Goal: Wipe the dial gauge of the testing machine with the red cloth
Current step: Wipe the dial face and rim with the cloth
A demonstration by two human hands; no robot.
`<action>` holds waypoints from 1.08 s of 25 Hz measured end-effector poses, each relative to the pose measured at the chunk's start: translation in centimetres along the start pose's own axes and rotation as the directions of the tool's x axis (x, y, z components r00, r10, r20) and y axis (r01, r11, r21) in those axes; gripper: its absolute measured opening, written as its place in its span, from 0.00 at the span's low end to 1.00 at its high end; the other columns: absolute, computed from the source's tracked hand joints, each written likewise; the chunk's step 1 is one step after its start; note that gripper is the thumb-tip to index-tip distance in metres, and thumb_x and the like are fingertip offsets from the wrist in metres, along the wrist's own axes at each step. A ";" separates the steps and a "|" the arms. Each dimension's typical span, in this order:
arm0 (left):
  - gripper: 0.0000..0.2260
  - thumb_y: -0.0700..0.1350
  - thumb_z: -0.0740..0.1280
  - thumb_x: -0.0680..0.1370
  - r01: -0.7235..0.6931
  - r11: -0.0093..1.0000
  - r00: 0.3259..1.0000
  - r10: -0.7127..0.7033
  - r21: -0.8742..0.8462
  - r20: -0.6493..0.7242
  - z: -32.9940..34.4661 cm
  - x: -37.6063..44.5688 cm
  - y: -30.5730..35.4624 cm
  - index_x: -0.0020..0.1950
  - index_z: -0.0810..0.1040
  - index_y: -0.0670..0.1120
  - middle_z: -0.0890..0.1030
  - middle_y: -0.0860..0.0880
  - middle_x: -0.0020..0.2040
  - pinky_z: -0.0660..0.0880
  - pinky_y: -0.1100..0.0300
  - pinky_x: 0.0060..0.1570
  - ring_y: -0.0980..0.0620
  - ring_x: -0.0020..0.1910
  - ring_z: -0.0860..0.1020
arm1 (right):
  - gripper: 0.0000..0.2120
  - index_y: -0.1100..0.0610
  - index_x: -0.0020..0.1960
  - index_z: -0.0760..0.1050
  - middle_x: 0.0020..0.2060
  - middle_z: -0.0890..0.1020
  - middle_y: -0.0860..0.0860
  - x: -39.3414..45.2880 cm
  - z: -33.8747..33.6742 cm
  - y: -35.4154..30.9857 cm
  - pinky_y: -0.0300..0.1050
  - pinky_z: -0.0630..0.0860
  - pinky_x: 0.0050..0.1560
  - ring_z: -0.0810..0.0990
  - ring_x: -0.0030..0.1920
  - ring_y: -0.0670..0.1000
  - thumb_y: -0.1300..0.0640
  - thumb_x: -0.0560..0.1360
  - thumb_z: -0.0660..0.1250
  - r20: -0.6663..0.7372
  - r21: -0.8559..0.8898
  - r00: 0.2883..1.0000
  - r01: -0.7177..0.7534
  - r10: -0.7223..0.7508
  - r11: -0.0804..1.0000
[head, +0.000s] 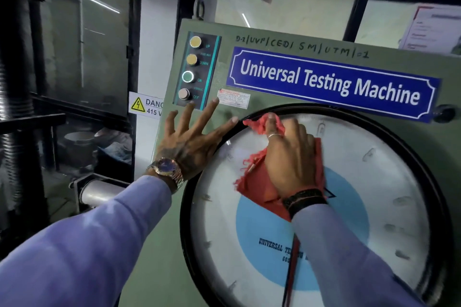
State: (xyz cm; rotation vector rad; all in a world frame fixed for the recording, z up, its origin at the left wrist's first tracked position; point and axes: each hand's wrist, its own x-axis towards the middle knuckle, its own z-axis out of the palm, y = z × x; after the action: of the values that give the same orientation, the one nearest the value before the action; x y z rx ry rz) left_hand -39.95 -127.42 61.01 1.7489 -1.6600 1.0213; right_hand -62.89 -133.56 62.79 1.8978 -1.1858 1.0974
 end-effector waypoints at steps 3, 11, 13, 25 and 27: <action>0.24 0.65 0.47 0.86 -0.027 0.999 0.999 0.029 0.036 -0.043 0.5 0.8 -0.2 0.84 0.54 0.74 0.50 0.52 0.90 0.62 0.29 0.76 0.29 0.83 0.63 | 0.25 0.60 0.76 0.76 0.52 0.78 0.63 0.5 -1.1 3.9 0.61 0.74 0.50 0.78 0.52 0.67 0.66 0.79 0.65 -0.114 -0.101 0.971 -0.221 0.210 0.970; 0.25 0.60 0.59 0.85 0.003 0.995 0.998 -0.009 -0.101 -0.056 1.9 -0.7 -1.3 0.83 0.66 0.70 0.64 0.46 0.87 0.65 0.31 0.70 0.28 0.79 0.67 | 0.26 0.51 0.80 0.72 0.59 0.77 0.59 0.2 -1.1 -0.3 0.60 0.75 0.56 0.78 0.57 0.66 0.61 0.83 0.56 0.020 -0.046 0.992 -0.122 0.123 0.991; 0.24 0.61 0.59 0.85 -0.029 0.996 0.997 0.024 -0.080 -0.074 1.9 -0.8 -2.0 0.83 0.65 0.70 0.63 0.47 0.87 0.65 0.31 0.70 0.28 0.79 0.67 | 0.24 0.54 0.80 0.71 0.60 0.77 0.60 0.2 -1.5 -0.4 0.61 0.74 0.57 0.78 0.58 0.66 0.62 0.85 0.58 -0.004 -0.078 0.966 -0.259 0.259 0.963; 0.25 0.70 0.41 0.84 -0.032 0.992 0.996 0.042 -0.126 0.084 2.4 -2.7 -4.7 0.82 0.42 0.78 0.45 0.53 0.91 0.56 0.29 0.79 0.29 0.87 0.49 | 0.21 0.57 0.75 0.75 0.56 0.78 0.59 -2.7 -0.1 -7.0 0.59 0.69 0.58 0.79 0.56 0.67 0.55 0.86 0.55 0.129 0.223 0.978 -0.192 0.167 0.956; 0.25 0.70 0.40 0.83 -0.036 0.989 0.994 0.050 -0.142 0.097 2.2 -2.7 -4.8 0.81 0.42 0.79 0.50 0.52 0.90 0.55 0.28 0.80 0.30 0.87 0.48 | 0.26 0.54 0.82 0.70 0.59 0.77 0.60 -3.6 0.3 -7.0 0.60 0.70 0.58 0.78 0.56 0.66 0.58 0.84 0.56 0.141 0.107 0.990 -0.010 -0.006 0.994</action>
State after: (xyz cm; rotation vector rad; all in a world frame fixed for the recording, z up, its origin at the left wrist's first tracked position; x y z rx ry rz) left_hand -34.79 -127.06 58.17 1.7039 -1.7934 0.8261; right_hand -57.23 -129.68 58.87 2.0871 -1.2275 1.0612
